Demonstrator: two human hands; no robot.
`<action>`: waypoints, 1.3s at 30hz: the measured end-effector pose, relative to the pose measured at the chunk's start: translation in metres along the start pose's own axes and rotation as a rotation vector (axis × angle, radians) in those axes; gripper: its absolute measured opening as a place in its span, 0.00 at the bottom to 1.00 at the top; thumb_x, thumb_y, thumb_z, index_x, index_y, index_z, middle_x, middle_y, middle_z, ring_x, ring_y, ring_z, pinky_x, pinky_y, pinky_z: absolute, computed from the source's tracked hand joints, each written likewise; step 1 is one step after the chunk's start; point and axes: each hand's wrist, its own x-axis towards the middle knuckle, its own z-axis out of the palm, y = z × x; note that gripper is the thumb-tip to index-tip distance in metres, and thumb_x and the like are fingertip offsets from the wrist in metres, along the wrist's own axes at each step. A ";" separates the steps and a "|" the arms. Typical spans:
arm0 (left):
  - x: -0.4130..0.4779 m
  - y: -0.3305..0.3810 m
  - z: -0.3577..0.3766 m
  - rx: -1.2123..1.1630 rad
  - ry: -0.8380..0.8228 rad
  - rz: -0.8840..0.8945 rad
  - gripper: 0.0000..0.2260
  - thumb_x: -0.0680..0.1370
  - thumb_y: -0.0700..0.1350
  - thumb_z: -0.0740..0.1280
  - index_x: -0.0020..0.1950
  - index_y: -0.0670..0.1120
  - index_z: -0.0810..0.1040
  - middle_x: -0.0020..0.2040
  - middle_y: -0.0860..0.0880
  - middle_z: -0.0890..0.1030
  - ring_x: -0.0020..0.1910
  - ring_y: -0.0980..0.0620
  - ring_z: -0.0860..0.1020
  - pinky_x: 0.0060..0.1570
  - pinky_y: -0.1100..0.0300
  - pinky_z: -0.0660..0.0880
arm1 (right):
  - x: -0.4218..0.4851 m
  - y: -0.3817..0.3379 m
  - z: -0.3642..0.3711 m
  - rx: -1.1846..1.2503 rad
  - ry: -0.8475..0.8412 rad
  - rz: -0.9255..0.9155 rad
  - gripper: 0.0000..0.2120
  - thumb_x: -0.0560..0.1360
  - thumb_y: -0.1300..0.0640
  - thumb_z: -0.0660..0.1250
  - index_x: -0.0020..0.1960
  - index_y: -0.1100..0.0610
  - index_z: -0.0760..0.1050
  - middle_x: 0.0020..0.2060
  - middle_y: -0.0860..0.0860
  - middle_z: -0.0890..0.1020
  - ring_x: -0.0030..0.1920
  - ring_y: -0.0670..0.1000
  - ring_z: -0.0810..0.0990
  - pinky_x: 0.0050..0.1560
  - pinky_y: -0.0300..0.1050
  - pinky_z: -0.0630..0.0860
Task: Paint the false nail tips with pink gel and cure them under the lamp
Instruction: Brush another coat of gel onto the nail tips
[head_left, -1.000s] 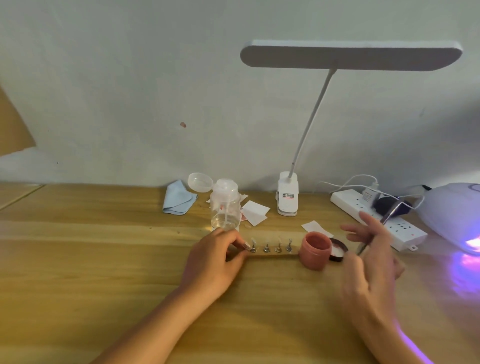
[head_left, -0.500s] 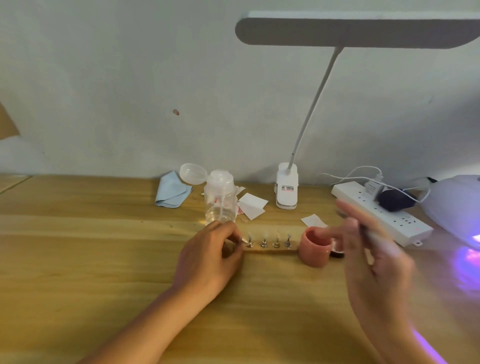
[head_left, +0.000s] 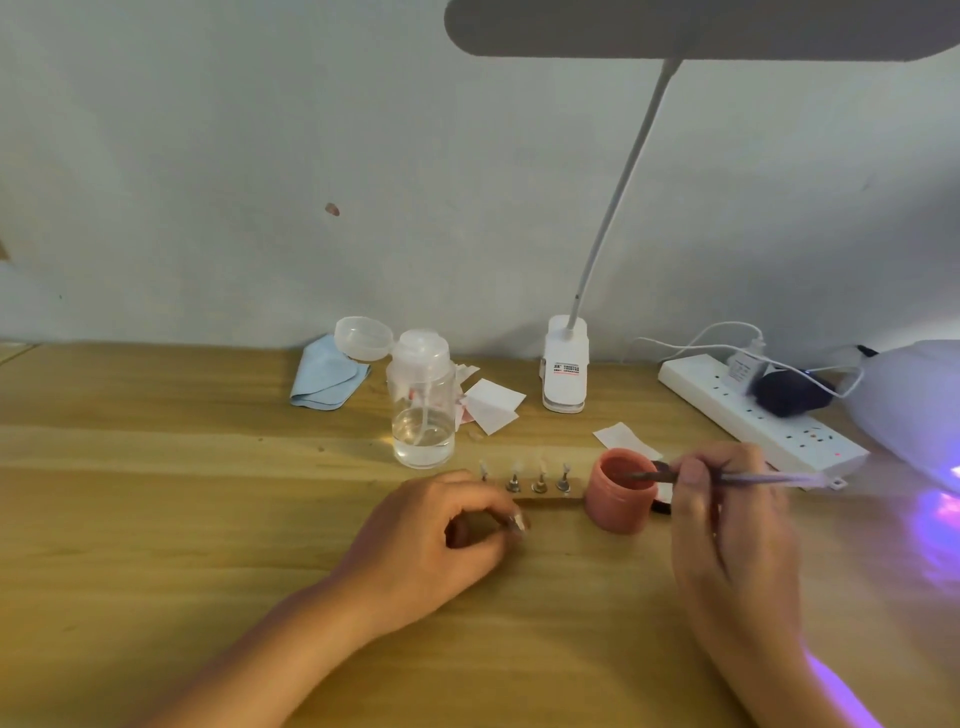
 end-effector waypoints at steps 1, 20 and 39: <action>0.001 0.000 0.000 0.001 -0.026 -0.025 0.05 0.74 0.52 0.72 0.47 0.64 0.82 0.46 0.63 0.81 0.35 0.56 0.75 0.36 0.60 0.72 | 0.000 0.001 0.001 -0.028 -0.017 0.000 0.06 0.78 0.45 0.51 0.47 0.43 0.66 0.37 0.39 0.74 0.42 0.52 0.70 0.41 0.48 0.65; 0.002 0.006 -0.003 0.008 -0.118 -0.070 0.07 0.74 0.47 0.72 0.45 0.61 0.81 0.45 0.65 0.78 0.33 0.60 0.72 0.36 0.65 0.68 | 0.004 0.003 0.002 -0.146 -0.127 -0.005 0.12 0.79 0.46 0.51 0.47 0.50 0.69 0.36 0.38 0.72 0.36 0.45 0.64 0.46 0.46 0.63; 0.004 0.002 -0.003 -0.021 -0.055 -0.057 0.06 0.74 0.46 0.73 0.43 0.58 0.81 0.45 0.60 0.81 0.34 0.61 0.73 0.36 0.66 0.67 | 0.007 -0.027 -0.009 0.233 0.182 0.033 0.05 0.76 0.49 0.64 0.43 0.43 0.69 0.31 0.44 0.77 0.33 0.46 0.75 0.38 0.40 0.72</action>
